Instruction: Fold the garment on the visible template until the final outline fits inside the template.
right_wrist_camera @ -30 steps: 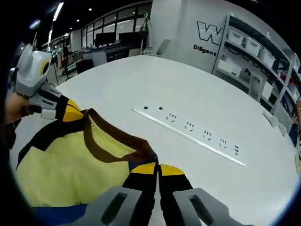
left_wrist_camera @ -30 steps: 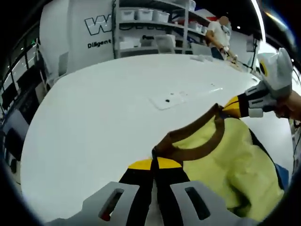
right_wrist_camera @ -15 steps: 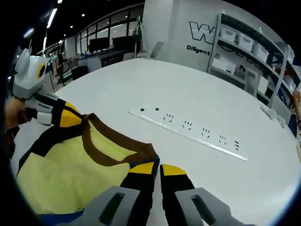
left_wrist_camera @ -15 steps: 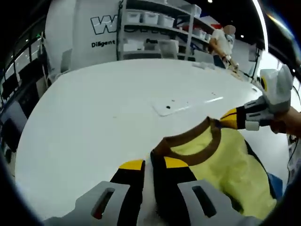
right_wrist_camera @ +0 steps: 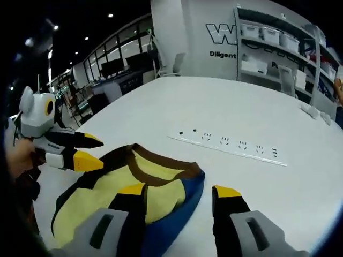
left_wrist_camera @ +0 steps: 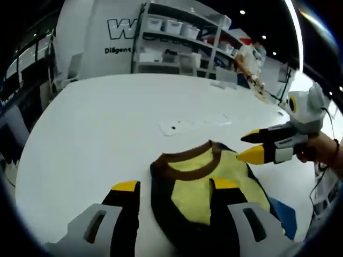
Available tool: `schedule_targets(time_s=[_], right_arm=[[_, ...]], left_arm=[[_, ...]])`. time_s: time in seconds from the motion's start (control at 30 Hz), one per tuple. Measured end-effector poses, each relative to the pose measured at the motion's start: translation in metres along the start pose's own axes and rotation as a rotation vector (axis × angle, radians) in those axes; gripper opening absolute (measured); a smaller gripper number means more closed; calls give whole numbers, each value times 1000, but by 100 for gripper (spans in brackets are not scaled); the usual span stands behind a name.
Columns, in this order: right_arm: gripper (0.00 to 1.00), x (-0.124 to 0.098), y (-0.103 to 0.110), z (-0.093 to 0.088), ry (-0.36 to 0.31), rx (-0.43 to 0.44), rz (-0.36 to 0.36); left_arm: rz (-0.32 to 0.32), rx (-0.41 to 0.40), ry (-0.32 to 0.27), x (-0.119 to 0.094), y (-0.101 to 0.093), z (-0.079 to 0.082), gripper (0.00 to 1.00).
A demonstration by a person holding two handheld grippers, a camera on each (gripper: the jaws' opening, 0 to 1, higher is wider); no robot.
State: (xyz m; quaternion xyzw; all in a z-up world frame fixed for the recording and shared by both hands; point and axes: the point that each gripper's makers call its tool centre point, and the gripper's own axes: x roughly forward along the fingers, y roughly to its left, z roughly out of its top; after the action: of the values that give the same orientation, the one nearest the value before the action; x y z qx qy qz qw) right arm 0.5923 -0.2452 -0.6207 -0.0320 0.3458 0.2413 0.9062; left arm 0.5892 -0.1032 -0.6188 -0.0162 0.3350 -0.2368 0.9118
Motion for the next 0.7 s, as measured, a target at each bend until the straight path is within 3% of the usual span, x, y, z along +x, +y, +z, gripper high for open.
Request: schedule_targets(time_s=[0.13, 0.47, 0.7], right_arm=[[51, -12, 18, -1, -9, 18, 48], [56, -52, 69, -14, -17, -41, 130], [59, -76, 99, -40, 3, -79, 179]], left_arm=[[-9, 4, -11, -14, -12, -4, 59], [-30, 38, -34, -49, -38, -16, 61], [-43, 66, -51, -77, -54, -34, 61]])
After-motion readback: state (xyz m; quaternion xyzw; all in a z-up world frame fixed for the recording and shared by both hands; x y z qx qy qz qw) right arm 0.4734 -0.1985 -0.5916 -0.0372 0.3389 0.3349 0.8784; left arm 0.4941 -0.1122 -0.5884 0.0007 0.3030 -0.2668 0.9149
